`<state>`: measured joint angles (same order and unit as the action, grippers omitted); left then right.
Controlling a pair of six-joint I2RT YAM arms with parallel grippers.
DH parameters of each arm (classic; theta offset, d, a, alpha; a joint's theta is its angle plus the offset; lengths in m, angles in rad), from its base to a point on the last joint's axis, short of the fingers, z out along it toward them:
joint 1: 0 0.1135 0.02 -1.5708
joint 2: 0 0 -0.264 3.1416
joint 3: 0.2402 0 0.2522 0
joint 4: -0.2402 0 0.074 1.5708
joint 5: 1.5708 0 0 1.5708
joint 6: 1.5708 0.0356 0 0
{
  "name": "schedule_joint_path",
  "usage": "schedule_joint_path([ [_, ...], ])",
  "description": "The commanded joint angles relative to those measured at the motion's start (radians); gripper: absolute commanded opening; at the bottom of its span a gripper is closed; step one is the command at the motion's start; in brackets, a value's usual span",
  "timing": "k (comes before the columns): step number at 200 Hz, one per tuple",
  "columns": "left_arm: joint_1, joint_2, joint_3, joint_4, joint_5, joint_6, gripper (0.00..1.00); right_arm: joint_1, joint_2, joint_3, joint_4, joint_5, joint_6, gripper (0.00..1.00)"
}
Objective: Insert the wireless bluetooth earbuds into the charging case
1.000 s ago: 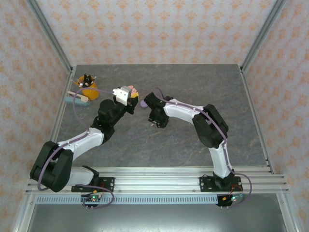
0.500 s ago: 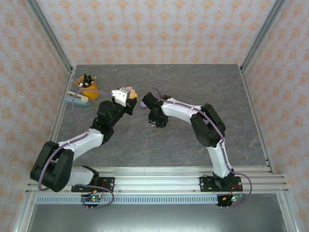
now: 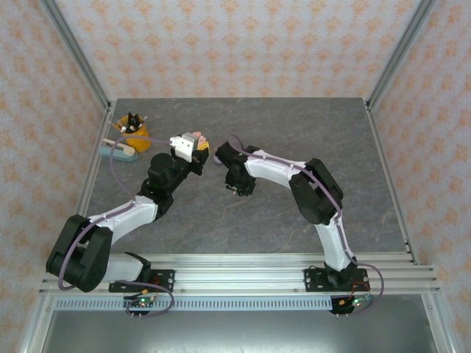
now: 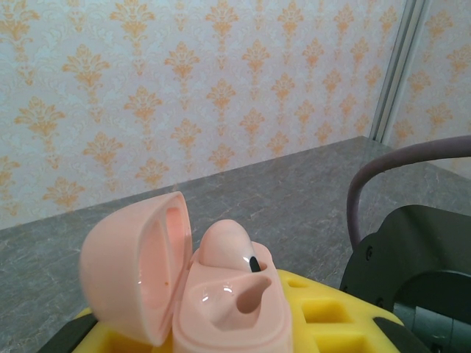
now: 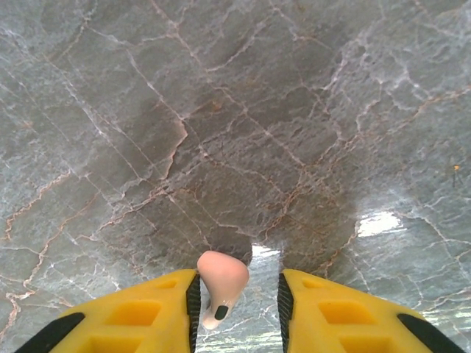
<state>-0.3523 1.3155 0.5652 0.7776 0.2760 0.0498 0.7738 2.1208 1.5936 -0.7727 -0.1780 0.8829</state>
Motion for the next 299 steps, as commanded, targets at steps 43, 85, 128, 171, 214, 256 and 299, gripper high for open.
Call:
schedule_joint_path([
  [43,0.009,-0.011,-0.008,0.054,-0.007,-0.004,0.00,0.002,0.017,0.029,-0.064,0.050,-0.043,0.26],
  [85,0.009,-0.012,-0.007,0.054,-0.005,-0.007,0.00,0.001,0.019,0.065,-0.096,0.061,-0.103,0.26],
  [128,0.009,-0.012,-0.007,0.055,-0.004,-0.010,0.00,0.002,0.053,0.113,-0.147,0.042,-0.178,0.28],
  [171,0.009,-0.018,-0.010,0.055,-0.005,-0.010,0.00,0.002,0.062,0.098,-0.147,0.040,-0.176,0.30],
  [214,0.009,-0.022,-0.010,0.052,-0.009,-0.007,0.00,0.002,0.073,0.091,-0.143,0.046,-0.175,0.30],
  [256,0.009,-0.023,-0.011,0.055,-0.010,-0.008,0.00,0.002,0.085,0.101,-0.146,0.030,-0.177,0.33],
  [299,0.009,-0.022,-0.009,0.055,-0.011,-0.008,0.00,0.002,0.084,0.100,-0.149,0.018,-0.191,0.29],
])
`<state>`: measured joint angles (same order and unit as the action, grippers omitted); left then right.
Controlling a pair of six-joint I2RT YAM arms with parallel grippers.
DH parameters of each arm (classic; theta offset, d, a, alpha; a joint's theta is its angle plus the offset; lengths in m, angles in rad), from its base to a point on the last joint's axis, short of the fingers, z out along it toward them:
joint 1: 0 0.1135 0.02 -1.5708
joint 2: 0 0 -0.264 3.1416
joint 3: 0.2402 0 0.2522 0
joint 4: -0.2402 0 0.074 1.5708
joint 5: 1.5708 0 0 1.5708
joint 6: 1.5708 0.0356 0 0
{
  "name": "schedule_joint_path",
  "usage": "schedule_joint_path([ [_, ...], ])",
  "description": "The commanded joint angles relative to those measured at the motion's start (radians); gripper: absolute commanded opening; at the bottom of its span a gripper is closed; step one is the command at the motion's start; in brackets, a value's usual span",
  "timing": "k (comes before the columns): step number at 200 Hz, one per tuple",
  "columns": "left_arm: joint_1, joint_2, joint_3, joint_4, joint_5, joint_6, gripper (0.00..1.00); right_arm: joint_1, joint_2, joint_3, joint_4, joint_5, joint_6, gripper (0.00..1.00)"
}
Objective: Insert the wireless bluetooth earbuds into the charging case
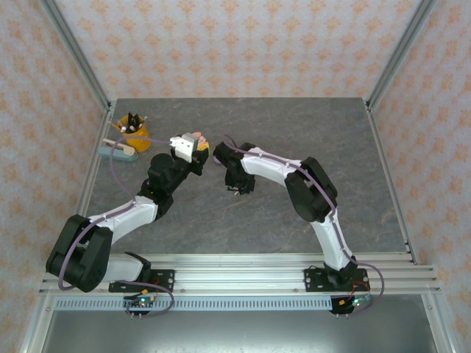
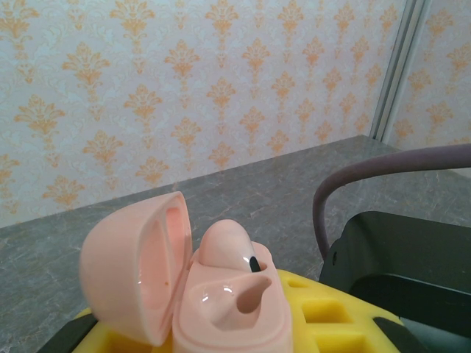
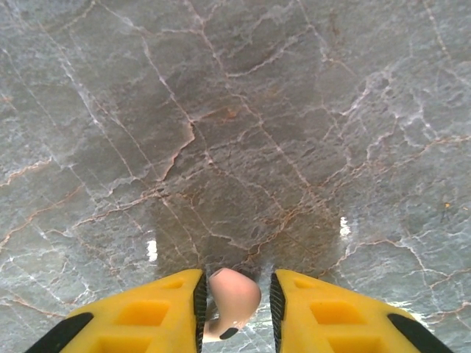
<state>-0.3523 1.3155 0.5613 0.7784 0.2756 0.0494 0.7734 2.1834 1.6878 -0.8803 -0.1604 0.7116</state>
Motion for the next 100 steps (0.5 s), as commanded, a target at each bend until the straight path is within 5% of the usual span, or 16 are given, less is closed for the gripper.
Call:
schedule_joint_path([
  [1,0.009,-0.022,-0.005,0.055,-0.010,-0.007,0.00,0.002,0.021,0.006,-0.042,0.000,-0.020,0.28],
  [100,0.009,-0.025,-0.006,0.056,-0.012,-0.008,0.00,0.003,0.051,0.090,-0.132,-0.005,-0.254,0.23],
])
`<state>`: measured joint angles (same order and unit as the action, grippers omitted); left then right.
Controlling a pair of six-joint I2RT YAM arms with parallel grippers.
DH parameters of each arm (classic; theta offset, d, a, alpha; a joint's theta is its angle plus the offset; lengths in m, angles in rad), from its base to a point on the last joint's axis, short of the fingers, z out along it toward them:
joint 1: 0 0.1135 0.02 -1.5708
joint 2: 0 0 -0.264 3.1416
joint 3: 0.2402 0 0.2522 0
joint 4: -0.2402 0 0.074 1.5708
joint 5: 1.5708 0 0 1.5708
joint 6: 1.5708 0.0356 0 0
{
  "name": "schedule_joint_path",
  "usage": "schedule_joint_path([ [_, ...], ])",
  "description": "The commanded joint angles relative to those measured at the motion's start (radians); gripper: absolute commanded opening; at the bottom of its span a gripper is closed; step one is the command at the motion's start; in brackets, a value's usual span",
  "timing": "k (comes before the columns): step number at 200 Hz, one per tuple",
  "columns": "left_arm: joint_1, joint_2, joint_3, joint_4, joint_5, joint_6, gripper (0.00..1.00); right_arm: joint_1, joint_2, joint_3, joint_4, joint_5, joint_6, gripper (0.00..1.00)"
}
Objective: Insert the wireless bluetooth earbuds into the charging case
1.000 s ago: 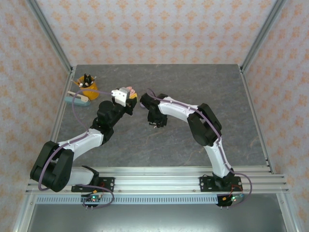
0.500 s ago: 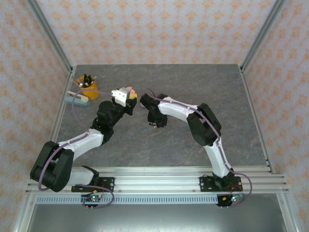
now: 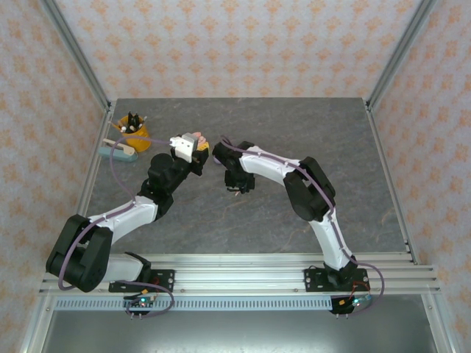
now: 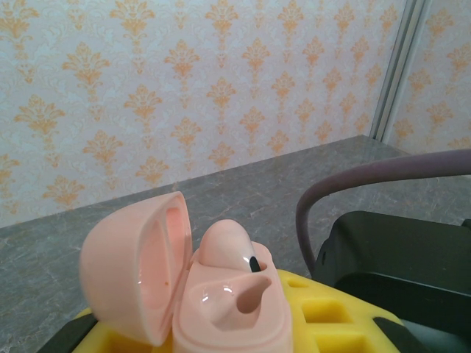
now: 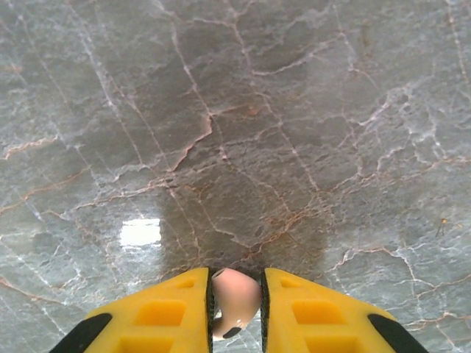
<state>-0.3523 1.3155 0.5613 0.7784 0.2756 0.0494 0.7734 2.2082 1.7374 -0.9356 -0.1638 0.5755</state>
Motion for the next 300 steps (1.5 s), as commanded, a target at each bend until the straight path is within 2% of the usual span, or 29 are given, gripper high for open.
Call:
schedule_joint_path([
  [1,0.009,-0.025,-0.006,0.056,-0.012,-0.008,0.00,0.003,0.026,0.040,-0.078,-0.002,-0.121,0.23],
  [37,0.009,-0.026,-0.006,0.059,-0.016,-0.011,0.00,0.003,0.046,0.069,-0.148,0.066,-0.270,0.25],
  [69,0.009,-0.028,-0.006,0.059,-0.018,-0.009,0.00,0.003,0.056,0.073,-0.177,0.106,-0.307,0.28],
  [111,0.009,-0.037,-0.010,0.055,-0.019,-0.010,0.00,0.003,0.048,0.066,-0.153,0.072,-0.236,0.33],
  [163,0.009,-0.039,-0.011,0.055,-0.019,-0.010,0.00,0.003,0.044,0.074,-0.144,0.050,-0.104,0.33],
  [245,0.009,-0.042,-0.008,0.052,-0.016,-0.013,0.00,0.003,0.062,0.060,-0.146,0.079,-0.107,0.31],
  [300,0.009,-0.040,-0.003,0.047,-0.013,-0.010,0.00,-0.028,0.054,0.018,-0.114,0.047,-0.113,0.28],
])
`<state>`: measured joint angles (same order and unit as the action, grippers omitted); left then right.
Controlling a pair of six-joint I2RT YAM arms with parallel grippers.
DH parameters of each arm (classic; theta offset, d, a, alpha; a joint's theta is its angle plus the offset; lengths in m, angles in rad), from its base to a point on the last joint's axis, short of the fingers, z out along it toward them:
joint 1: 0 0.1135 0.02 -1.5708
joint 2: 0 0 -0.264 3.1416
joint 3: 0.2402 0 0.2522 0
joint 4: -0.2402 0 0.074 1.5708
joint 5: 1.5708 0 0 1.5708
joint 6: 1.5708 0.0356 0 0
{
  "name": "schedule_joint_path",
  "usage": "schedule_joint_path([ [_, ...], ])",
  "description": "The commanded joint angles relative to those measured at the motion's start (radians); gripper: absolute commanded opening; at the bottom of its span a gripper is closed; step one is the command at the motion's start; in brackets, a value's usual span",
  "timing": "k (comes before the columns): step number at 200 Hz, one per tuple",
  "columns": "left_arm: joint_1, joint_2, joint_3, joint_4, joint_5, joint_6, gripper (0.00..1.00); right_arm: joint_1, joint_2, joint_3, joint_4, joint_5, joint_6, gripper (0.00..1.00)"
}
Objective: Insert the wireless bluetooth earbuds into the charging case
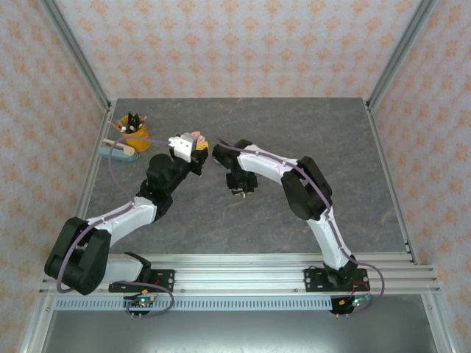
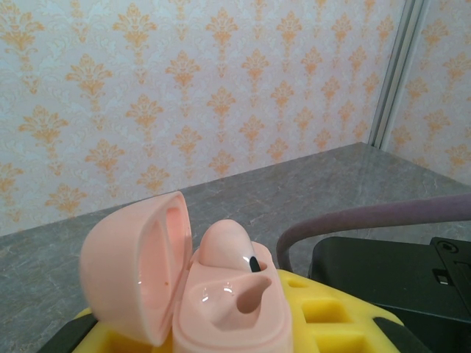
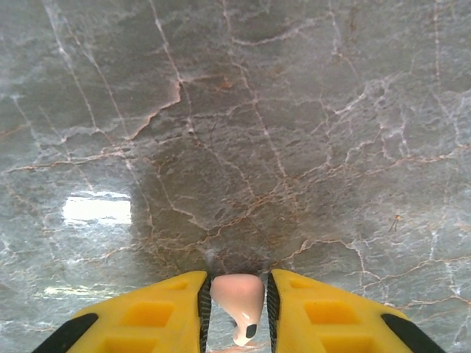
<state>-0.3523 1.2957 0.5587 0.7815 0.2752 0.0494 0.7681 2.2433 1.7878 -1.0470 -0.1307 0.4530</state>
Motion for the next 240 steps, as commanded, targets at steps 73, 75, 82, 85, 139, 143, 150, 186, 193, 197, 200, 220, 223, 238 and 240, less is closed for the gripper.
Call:
schedule_joint_path([
  [73,0.009,-0.021,0.006,0.032,-0.008,-0.008,0.00,-0.048,0.008,-0.075,0.028,-0.022,0.006,0.26],
  [75,0.009,-0.021,0.006,0.032,-0.008,-0.008,0.00,-0.048,0.008,-0.077,0.029,-0.021,0.005,0.26],
  [82,0.009,-0.021,0.006,0.032,-0.007,-0.007,0.00,-0.050,0.006,-0.082,0.032,-0.023,0.004,0.26],
  [85,0.009,-0.021,0.006,0.031,-0.007,-0.007,0.00,-0.050,0.004,-0.083,0.034,-0.023,0.004,0.26],
  [139,0.009,-0.025,0.012,0.019,0.001,-0.008,0.00,-0.056,-0.011,-0.100,0.045,-0.025,0.002,0.22],
  [143,0.009,-0.025,0.012,0.019,0.001,-0.008,0.00,-0.056,-0.012,-0.100,0.045,-0.024,0.002,0.21],
  [150,0.008,-0.026,0.012,0.018,0.001,-0.007,0.00,-0.056,-0.016,-0.100,0.047,-0.023,0.002,0.21],
  [186,0.009,-0.025,0.014,0.015,0.004,-0.011,0.00,-0.057,-0.047,-0.103,0.054,-0.015,0.007,0.19],
  [193,0.009,-0.025,0.015,0.012,0.004,-0.011,0.00,-0.056,-0.055,-0.105,0.056,-0.013,0.008,0.19],
  [197,0.009,-0.025,0.016,0.012,0.005,-0.011,0.00,-0.056,-0.061,-0.106,0.057,-0.011,0.008,0.19],
  [200,0.009,-0.024,0.017,0.011,0.005,-0.011,0.00,-0.056,-0.065,-0.106,0.057,-0.010,0.008,0.18],
  [220,0.009,-0.024,0.020,0.009,0.007,-0.011,0.00,-0.056,-0.095,-0.122,0.074,0.007,0.002,0.17],
  [223,0.009,-0.023,0.020,0.008,0.007,-0.012,0.00,-0.056,-0.100,-0.126,0.080,0.010,0.001,0.17],
  [238,0.009,-0.022,0.023,0.007,0.009,-0.014,0.00,-0.056,-0.123,-0.155,0.110,0.024,-0.008,0.16],
  [240,0.009,-0.022,0.023,0.007,0.009,-0.013,0.00,-0.056,-0.127,-0.160,0.115,0.025,-0.010,0.16],
])
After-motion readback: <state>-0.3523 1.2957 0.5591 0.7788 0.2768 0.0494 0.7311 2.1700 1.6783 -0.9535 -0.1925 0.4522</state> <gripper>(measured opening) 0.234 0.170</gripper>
